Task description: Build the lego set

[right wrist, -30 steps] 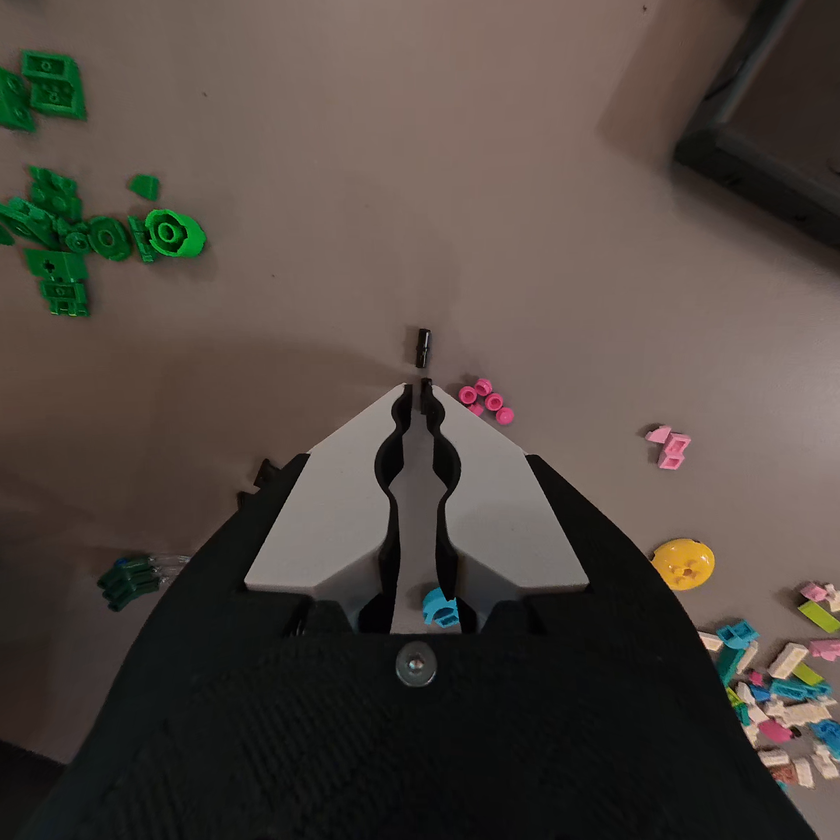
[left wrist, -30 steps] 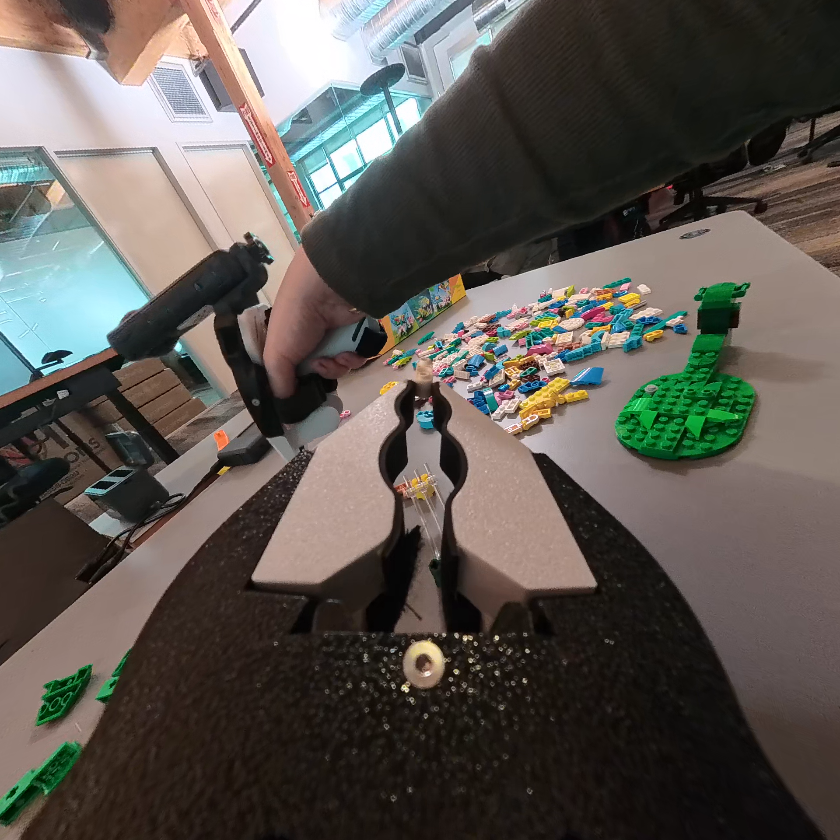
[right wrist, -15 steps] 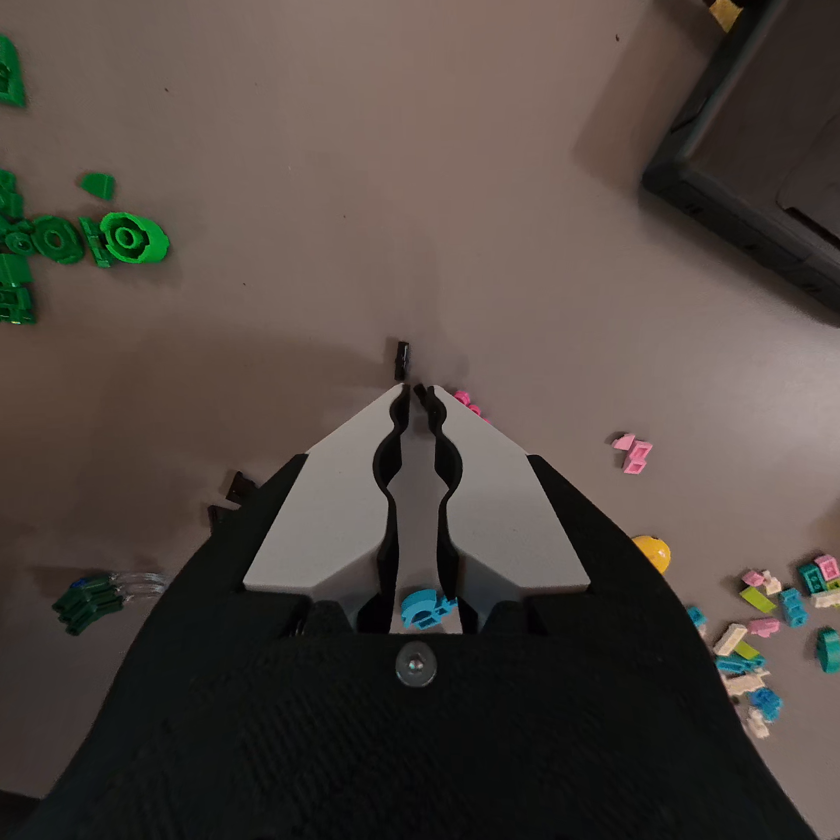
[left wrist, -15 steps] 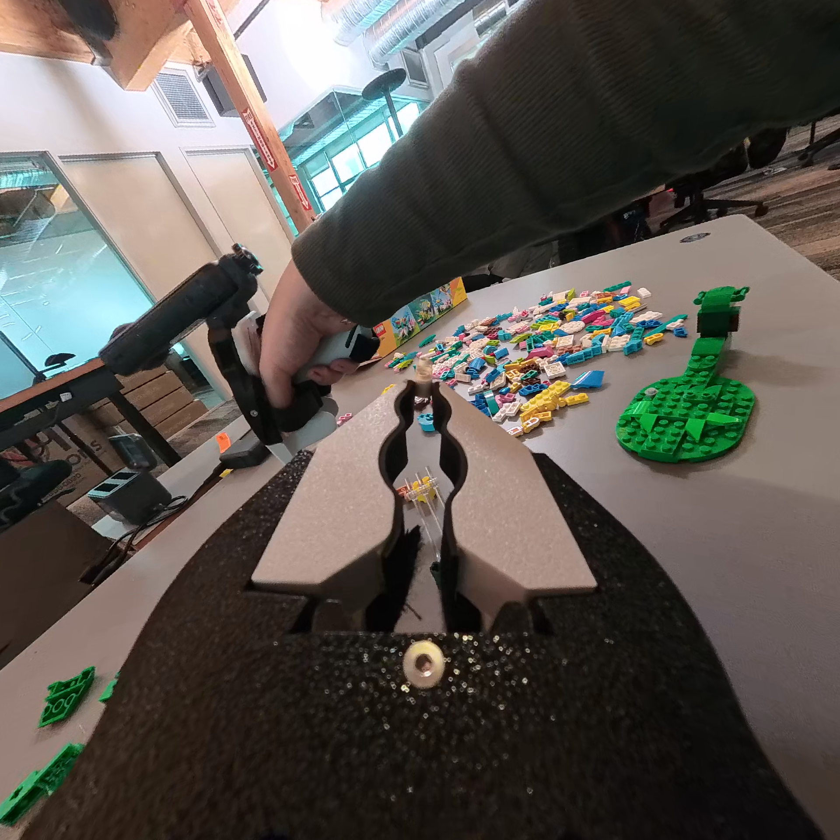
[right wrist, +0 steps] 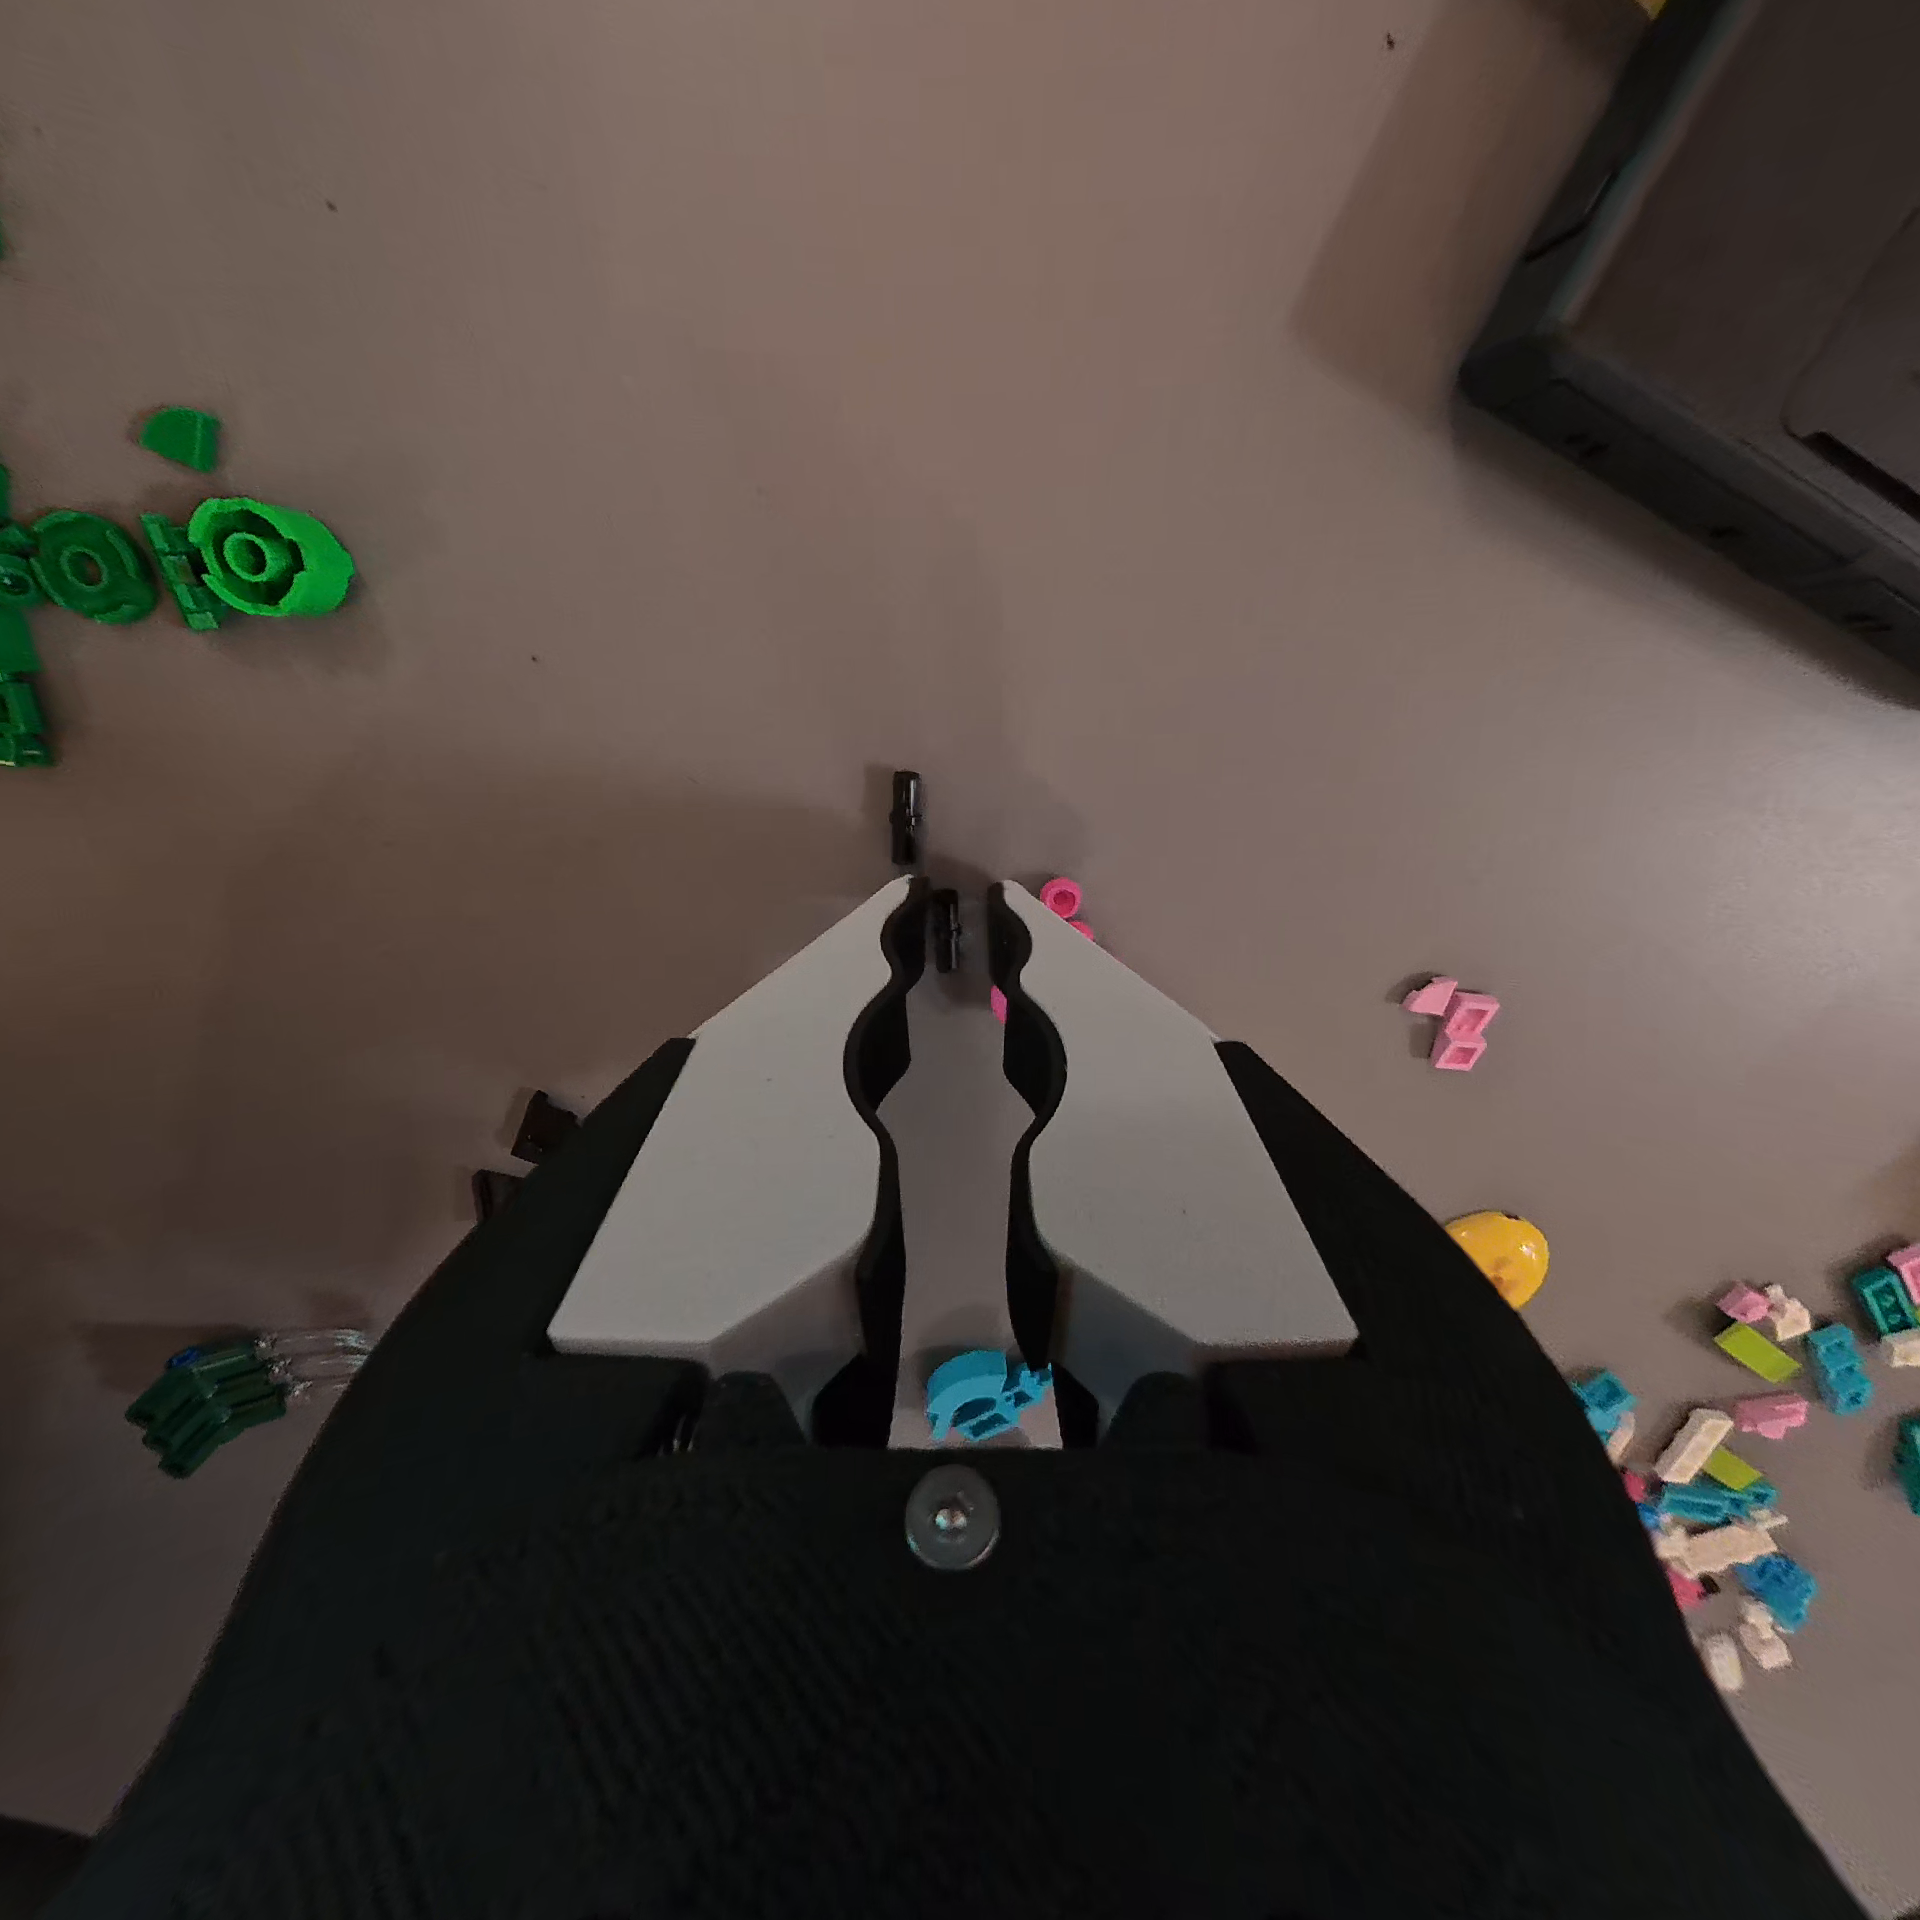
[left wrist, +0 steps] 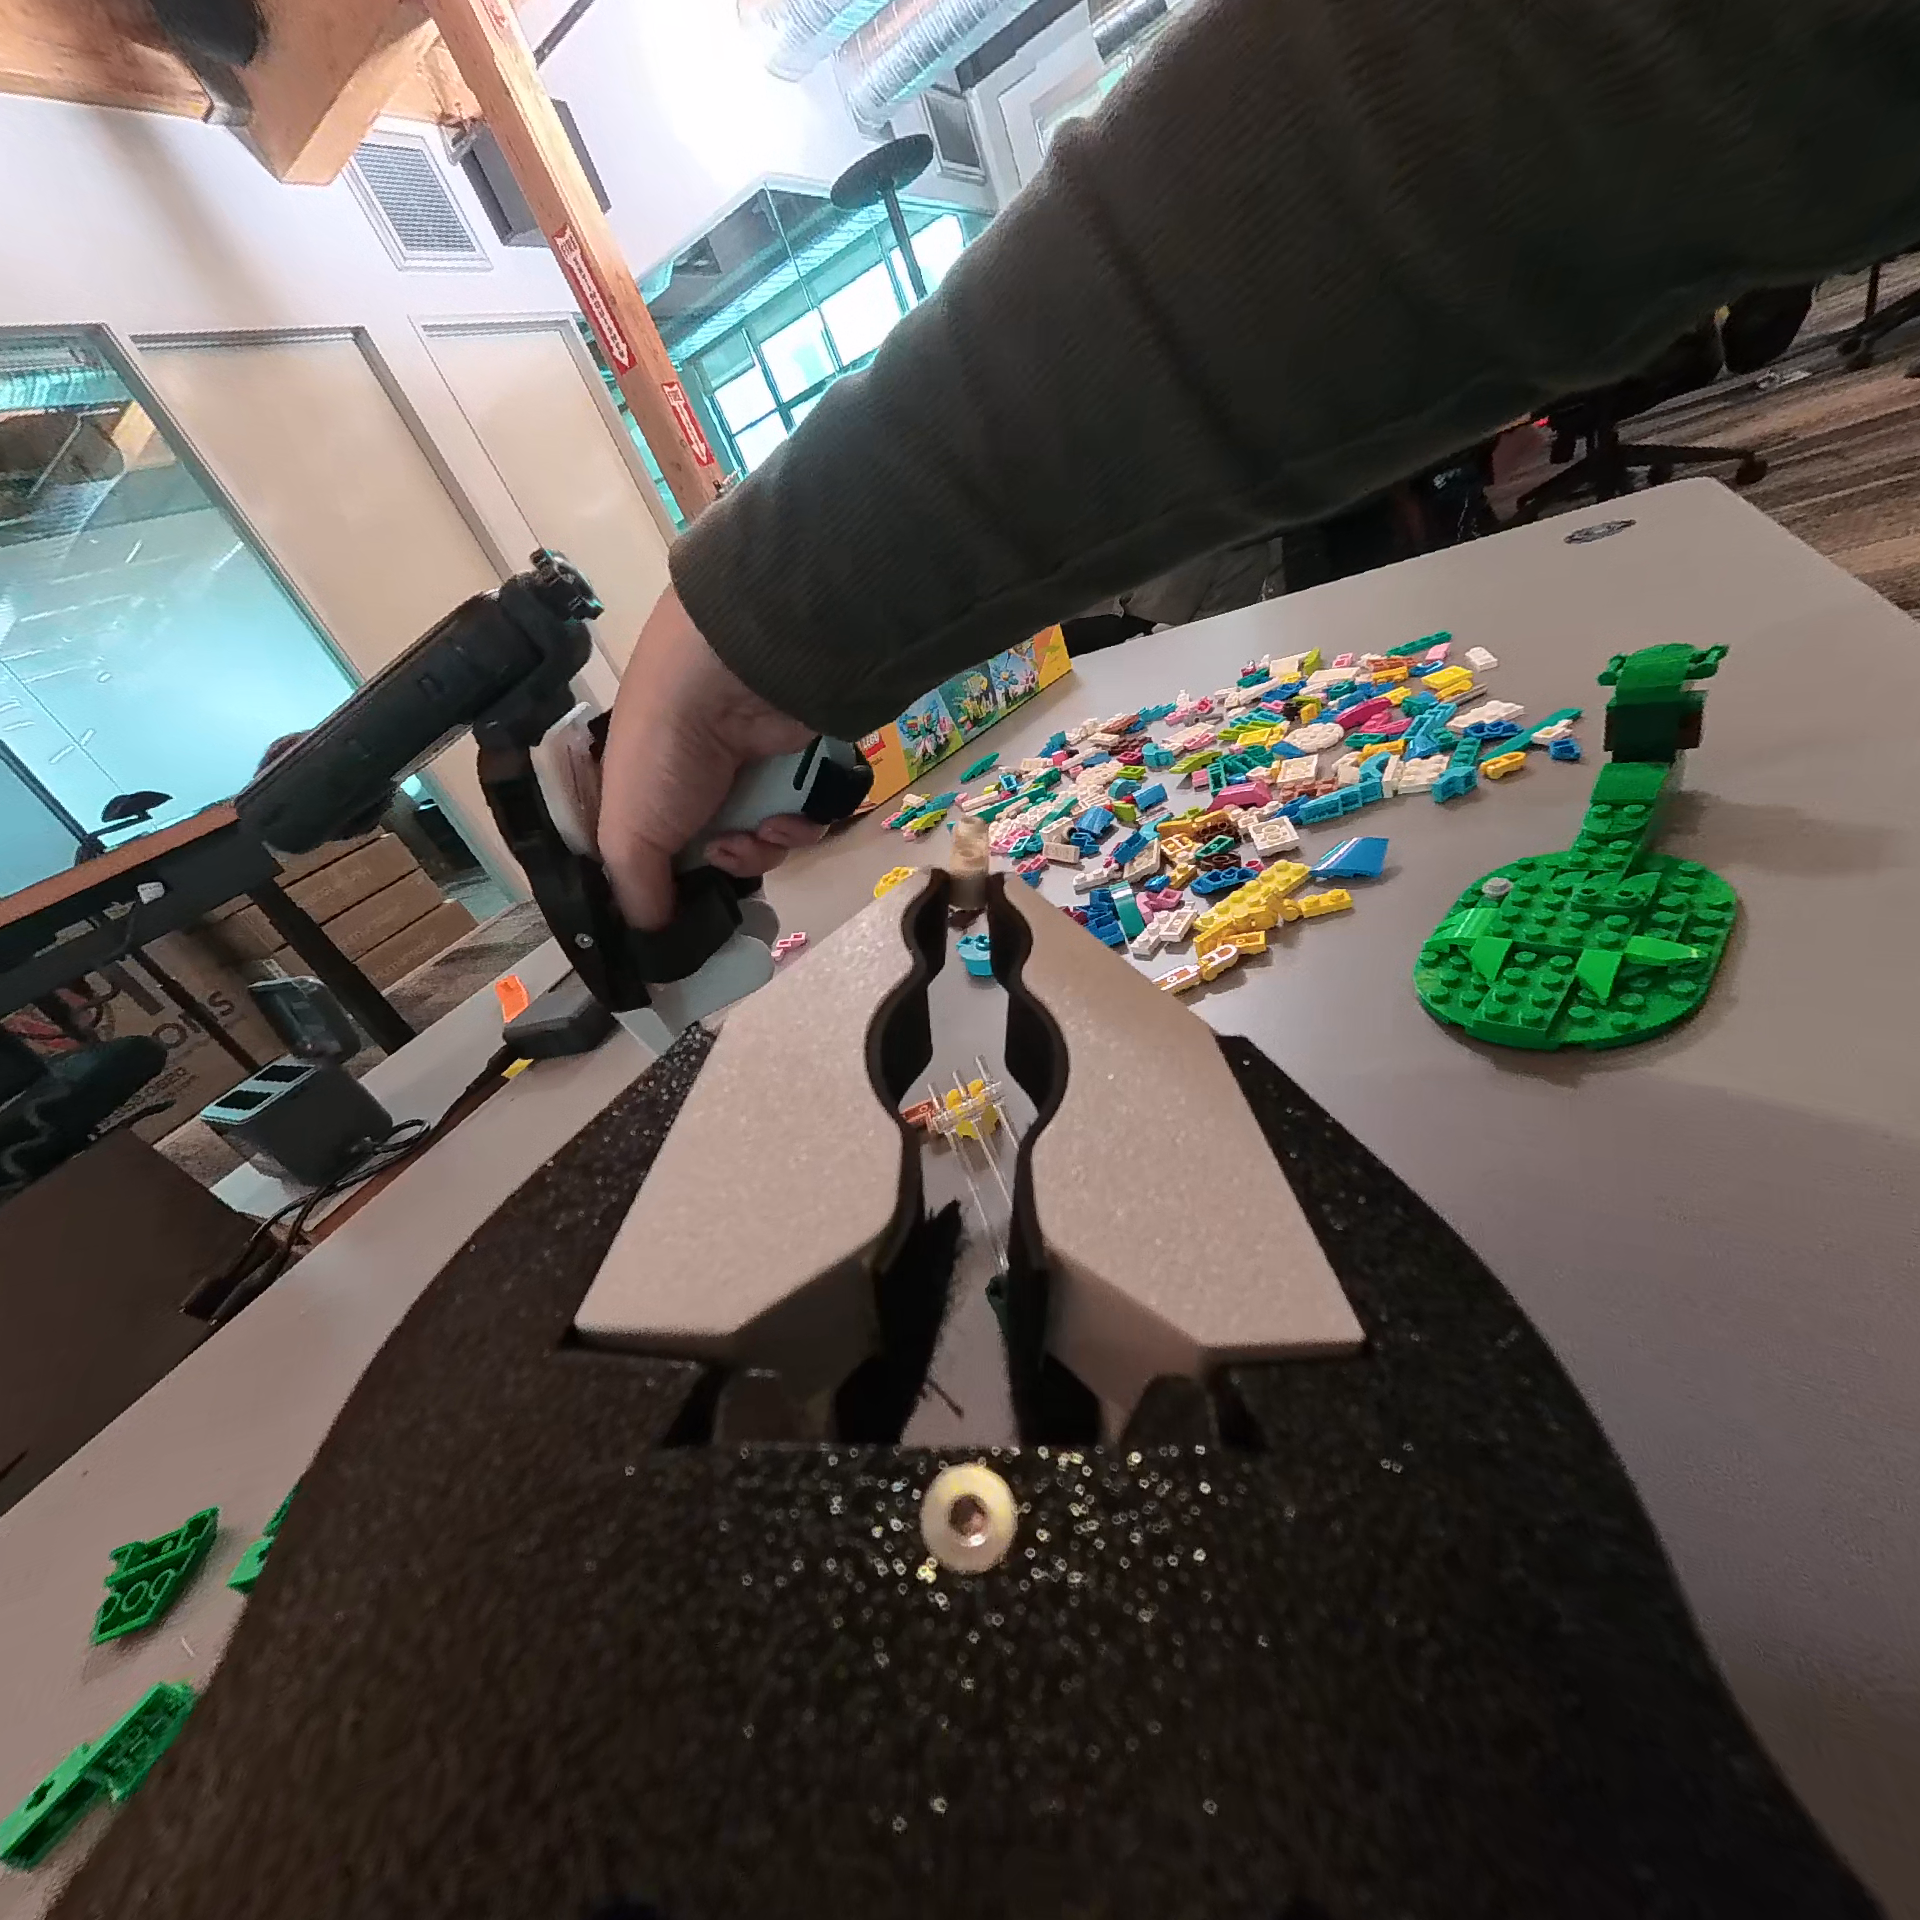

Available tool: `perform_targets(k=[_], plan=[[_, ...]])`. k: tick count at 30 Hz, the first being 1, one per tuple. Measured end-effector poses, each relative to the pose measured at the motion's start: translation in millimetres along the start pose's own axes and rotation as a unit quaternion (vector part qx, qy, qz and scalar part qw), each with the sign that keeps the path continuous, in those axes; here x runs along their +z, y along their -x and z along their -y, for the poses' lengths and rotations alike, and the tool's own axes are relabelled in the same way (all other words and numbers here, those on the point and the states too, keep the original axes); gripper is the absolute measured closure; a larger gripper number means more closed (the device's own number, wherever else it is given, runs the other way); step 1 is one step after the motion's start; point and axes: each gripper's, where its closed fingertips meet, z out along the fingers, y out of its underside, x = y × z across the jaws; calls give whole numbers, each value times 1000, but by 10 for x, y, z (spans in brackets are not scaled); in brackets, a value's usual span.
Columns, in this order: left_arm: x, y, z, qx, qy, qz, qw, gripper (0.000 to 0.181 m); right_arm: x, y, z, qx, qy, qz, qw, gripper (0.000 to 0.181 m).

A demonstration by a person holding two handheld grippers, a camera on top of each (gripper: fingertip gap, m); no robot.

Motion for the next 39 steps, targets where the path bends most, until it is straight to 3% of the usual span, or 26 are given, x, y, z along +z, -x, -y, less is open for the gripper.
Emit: perform_targets(k=[12,14,16,18,20,23,26,28,33,36,39], plan=[[2,-6,-3,4,2,0,1000,176,-1,41,-23,-1,-9,5,1000,178],[-16,30,-15,9,6,9,1000,177,-46,41,-19,-11,-40,-8,999,178],[-40,105,-20,7,8,23,1000,176,-250,165,81,-12,-132,3,991,178],[-65,185,-21,-7,7,37,999,176,-626,359,172,-19,-263,18,964,178],[-80,232,-7,-23,0,44,999,177,-1063,523,138,-19,-393,10,919,178],[-108,232,62,-28,-16,43,999,176,-1638,761,-108,-1,-568,2,823,178],[-149,237,163,-7,-30,49,998,176,-1923,906,-397,5,-674,-13,739,178],[-154,255,150,4,-27,58,998,176,-2035,962,-520,-12,-715,-38,698,178],[-128,210,176,8,-29,58,998,176,-2260,1086,-655,-101,-756,-123,635,178],[-114,202,157,24,-21,63,997,176,-2249,1099,-715,-83,-775,-101,618,178],[-90,190,142,19,-21,68,997,176,-2189,1079,-696,-78,-773,-106,621,179]])
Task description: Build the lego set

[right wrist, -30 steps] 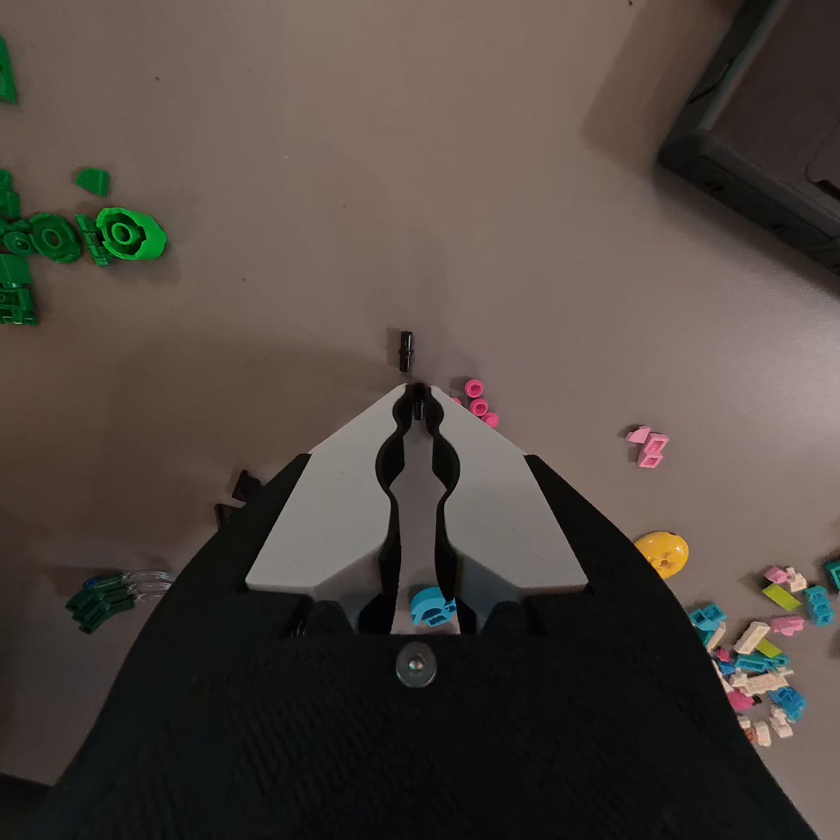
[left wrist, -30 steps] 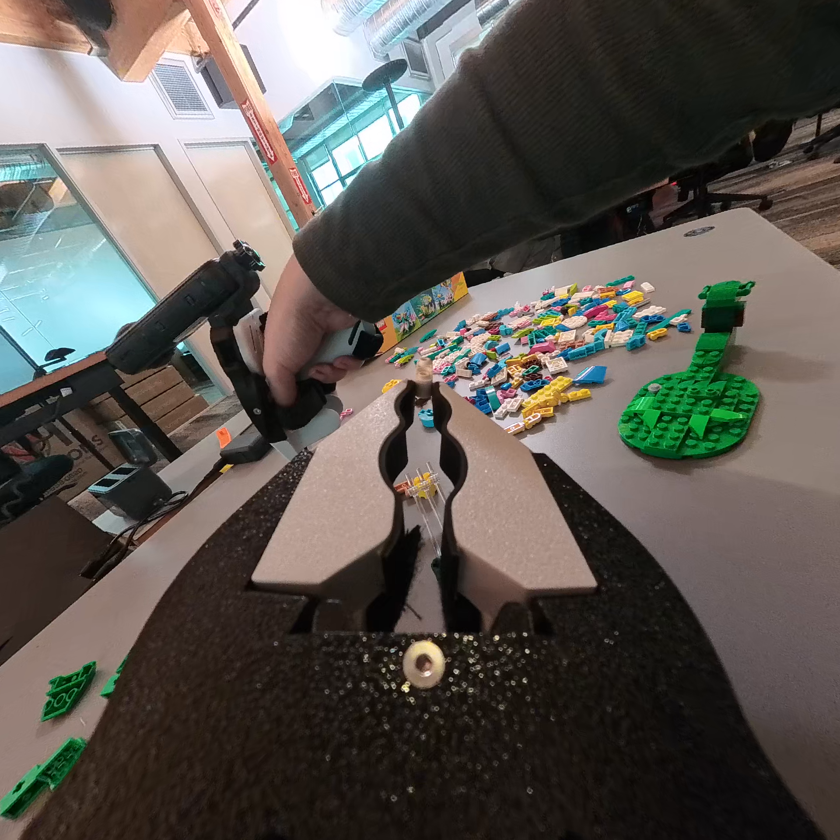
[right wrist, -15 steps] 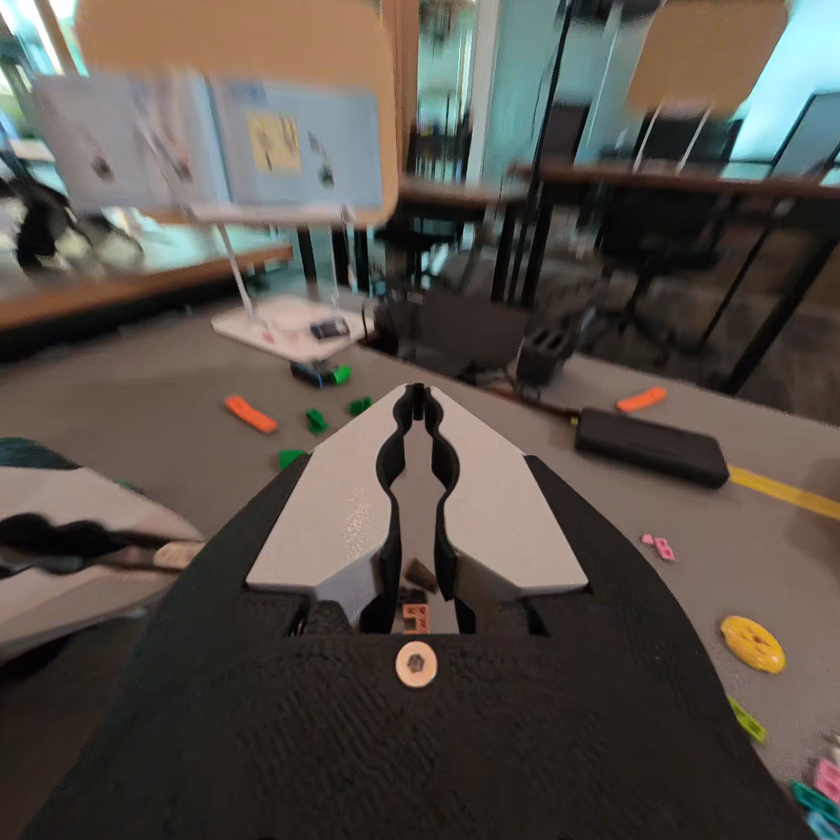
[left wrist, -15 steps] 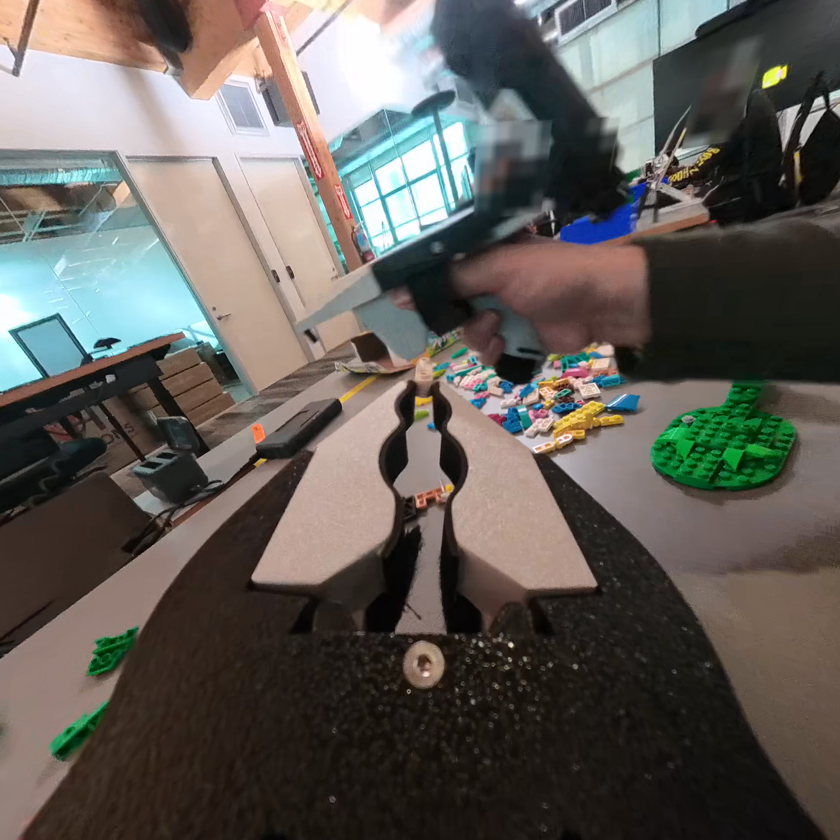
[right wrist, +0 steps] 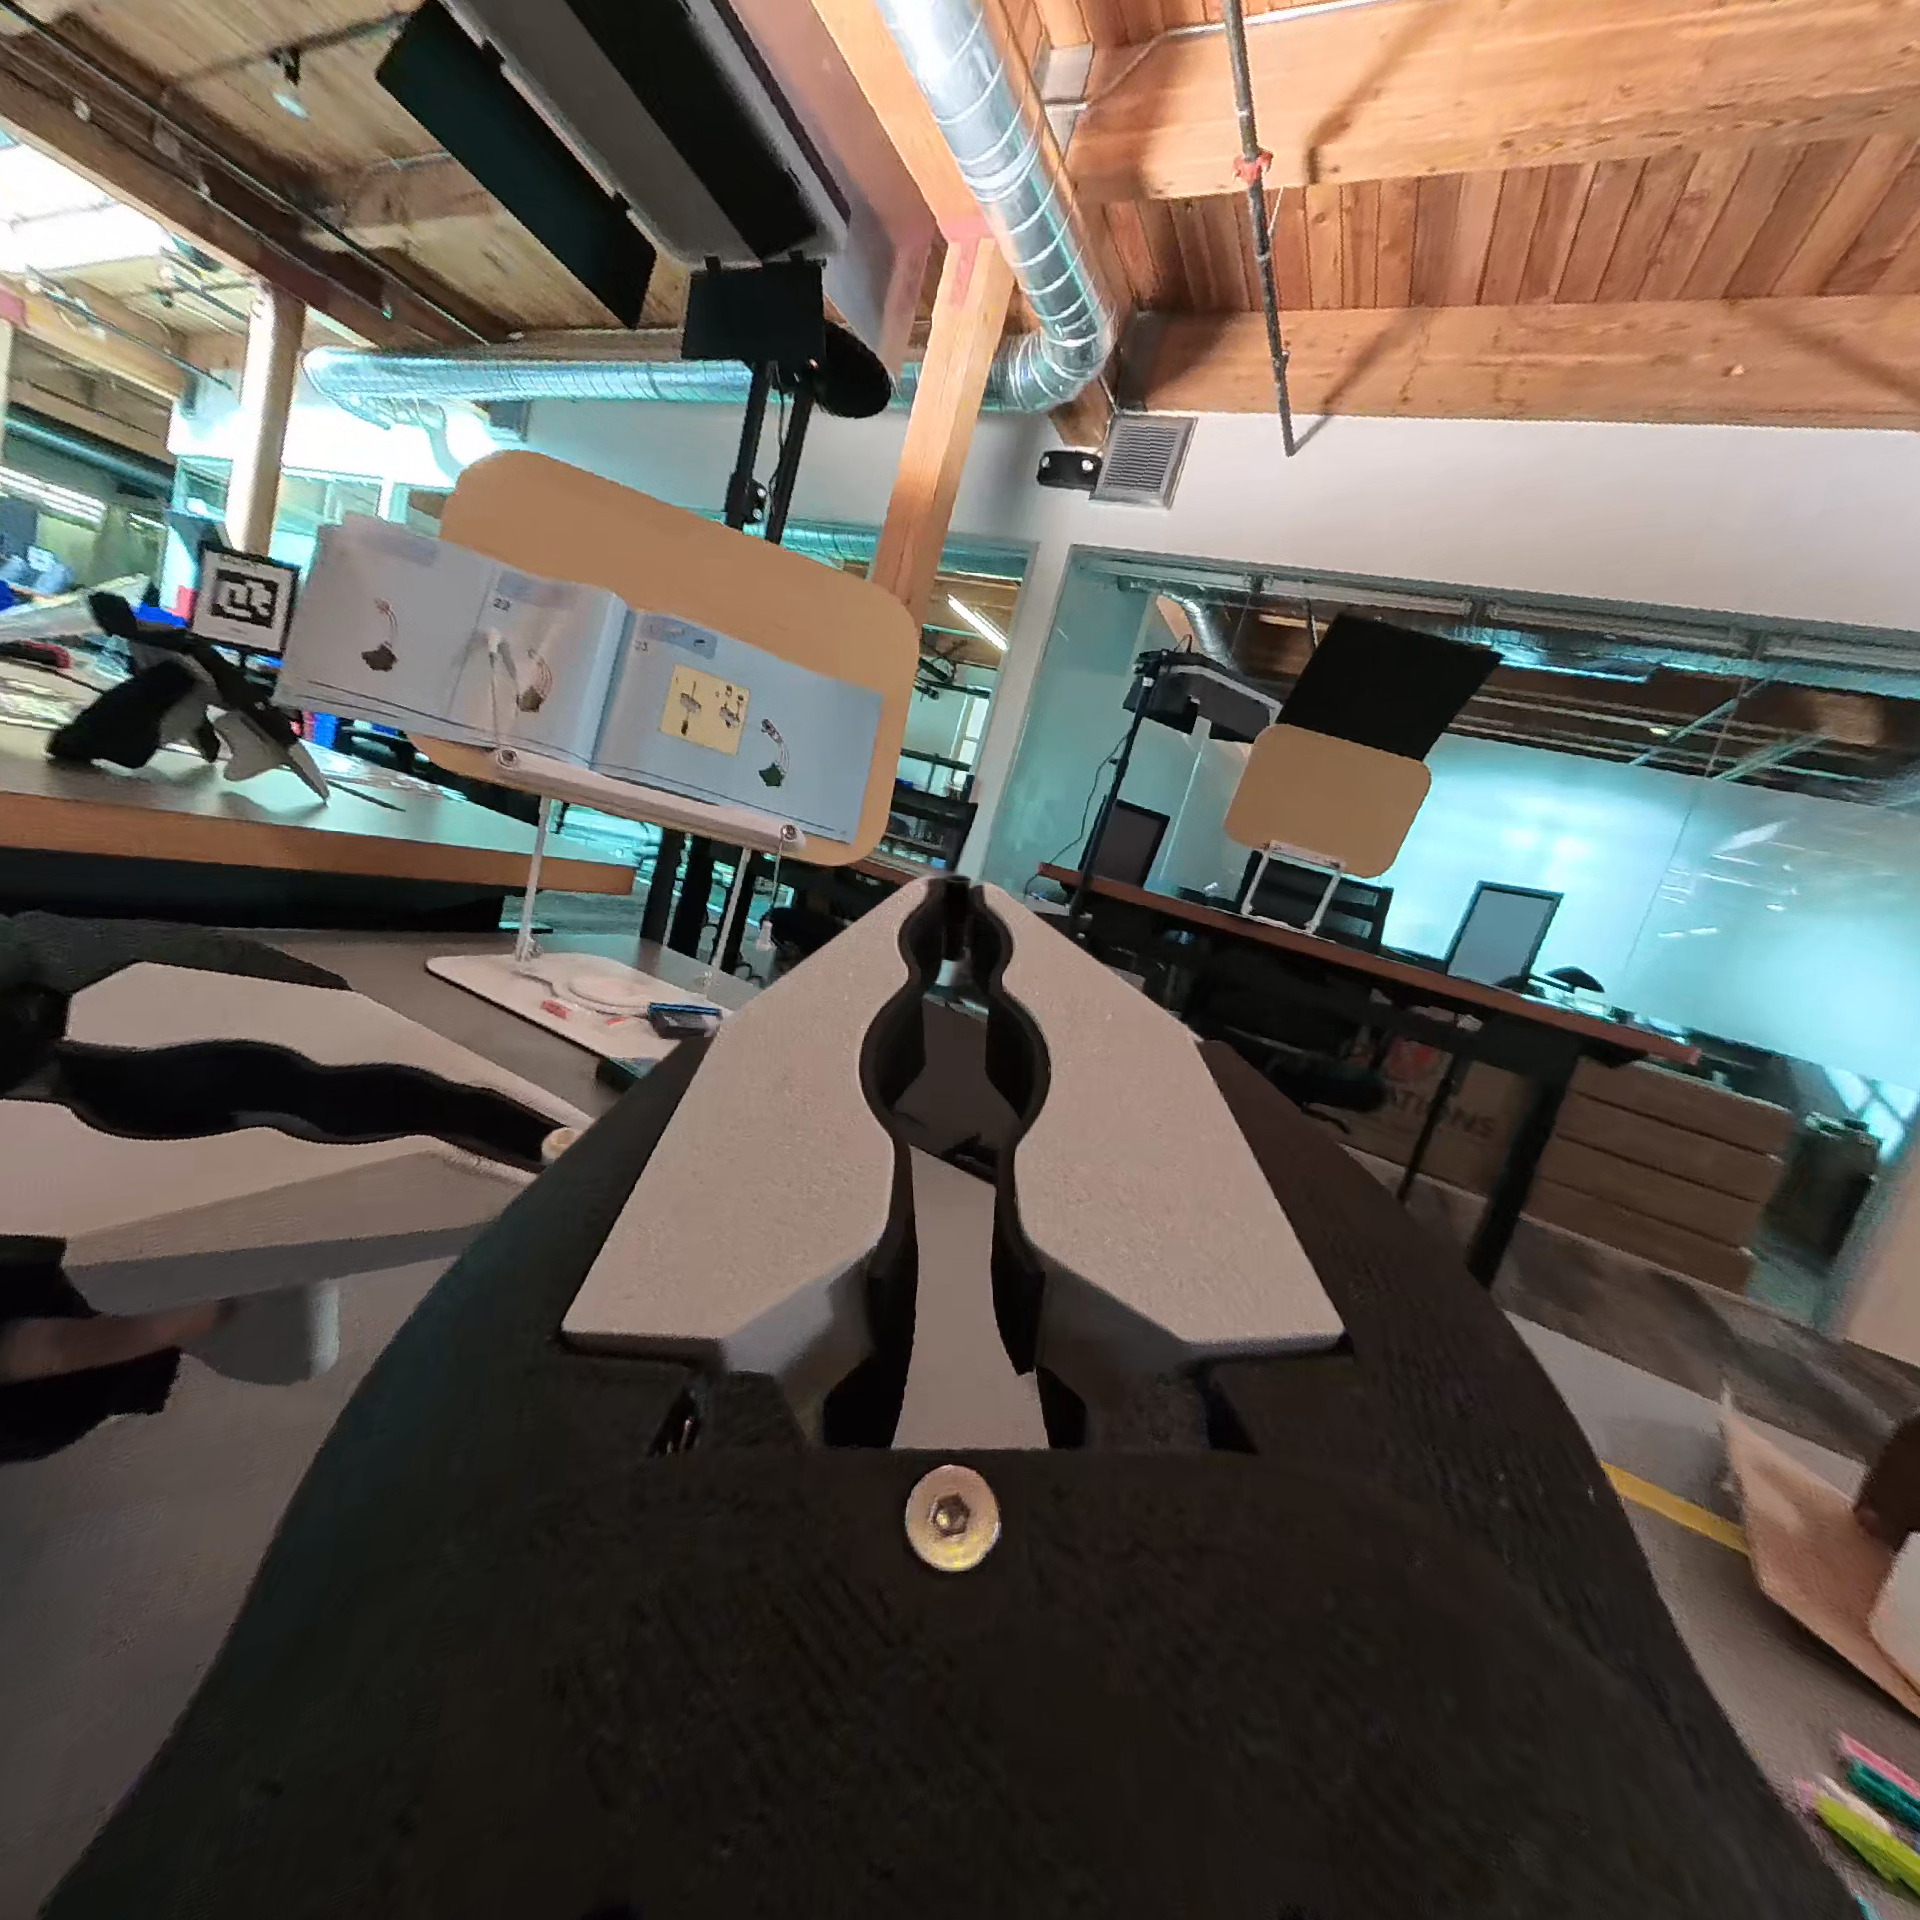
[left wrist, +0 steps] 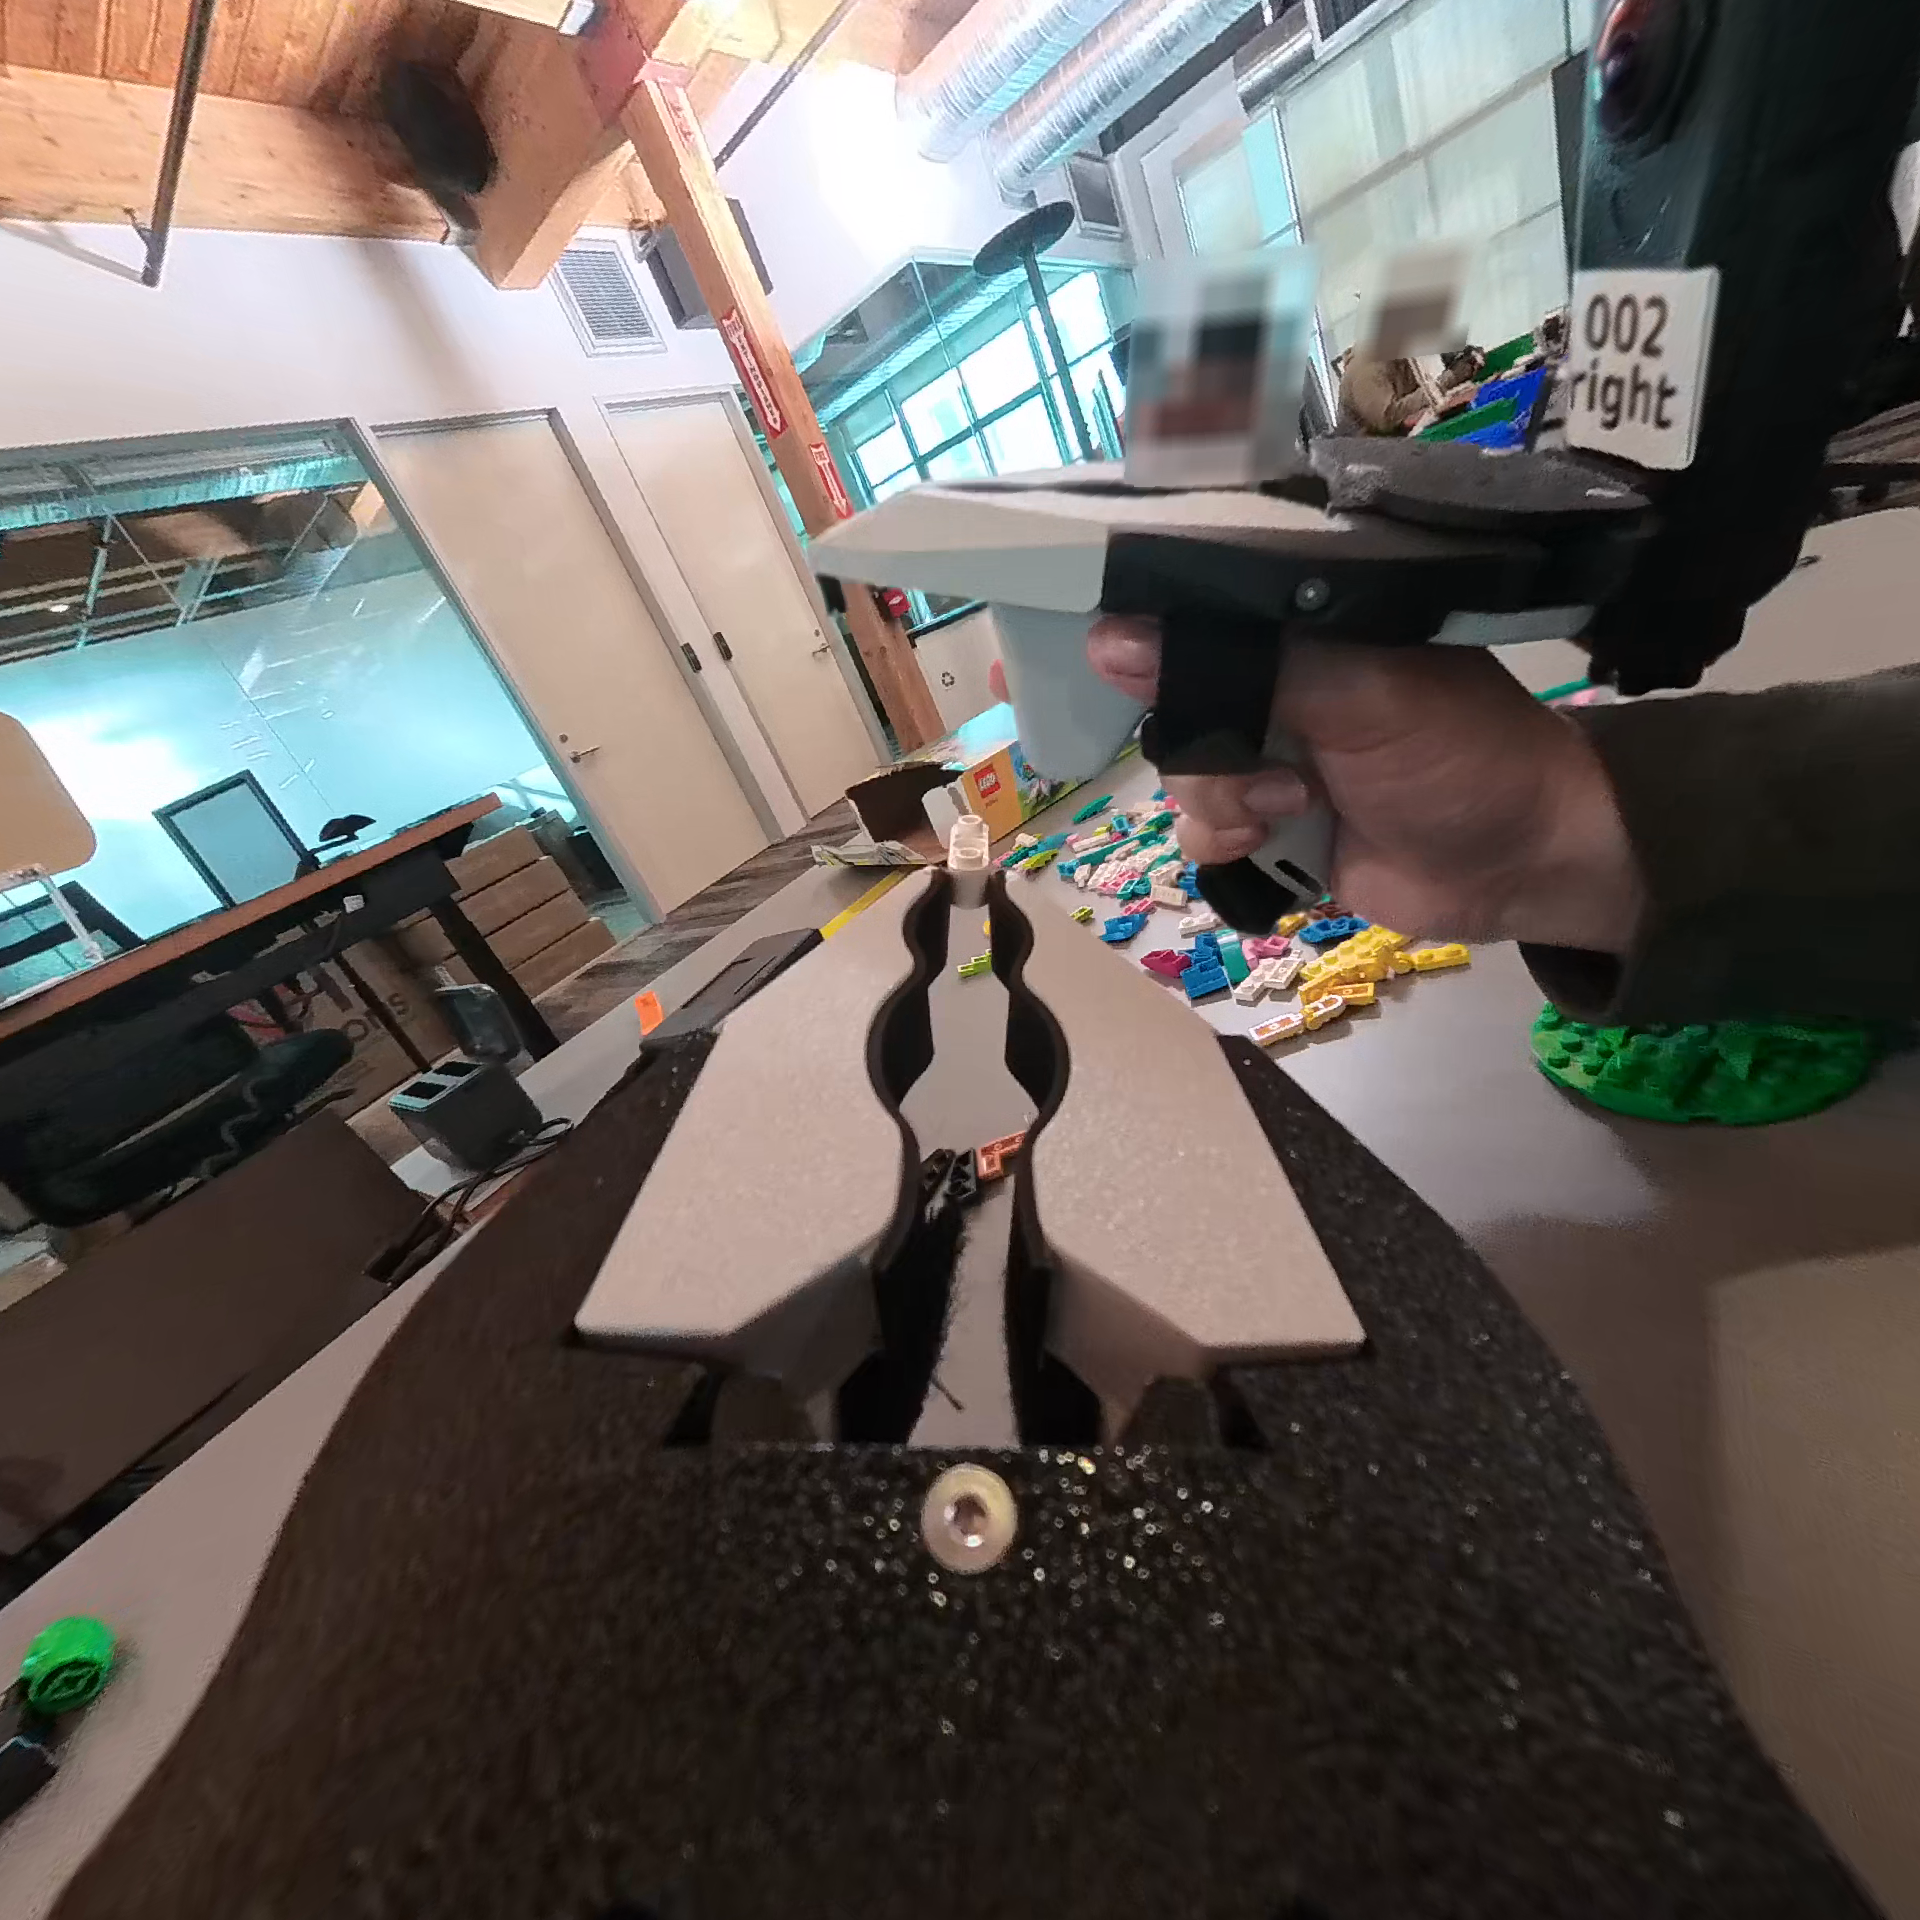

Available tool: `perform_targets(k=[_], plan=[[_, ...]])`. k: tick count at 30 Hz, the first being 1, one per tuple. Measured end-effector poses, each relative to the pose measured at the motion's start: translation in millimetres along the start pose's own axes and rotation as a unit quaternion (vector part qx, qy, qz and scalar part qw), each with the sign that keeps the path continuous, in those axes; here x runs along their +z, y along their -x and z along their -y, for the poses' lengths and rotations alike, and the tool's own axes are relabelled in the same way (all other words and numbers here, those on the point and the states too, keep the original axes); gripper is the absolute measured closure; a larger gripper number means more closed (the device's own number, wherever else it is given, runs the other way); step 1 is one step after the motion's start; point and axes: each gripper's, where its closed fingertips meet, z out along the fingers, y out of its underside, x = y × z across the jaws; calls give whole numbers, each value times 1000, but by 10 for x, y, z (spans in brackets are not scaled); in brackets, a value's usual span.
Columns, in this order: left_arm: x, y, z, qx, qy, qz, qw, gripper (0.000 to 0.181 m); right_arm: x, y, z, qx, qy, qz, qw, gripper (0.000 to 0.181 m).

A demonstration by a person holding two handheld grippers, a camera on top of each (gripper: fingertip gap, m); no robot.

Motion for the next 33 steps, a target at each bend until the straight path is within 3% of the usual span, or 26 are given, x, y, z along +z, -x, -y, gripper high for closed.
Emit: perform_targets(k=[7,33], plan=[[27,-71,-25,62,7,22,998,176,-1,131,68,-43,-11,8,999,178],[32,43,-123,53,22,40,998,176,-52,42,223,-9,-39,11,999,178]])
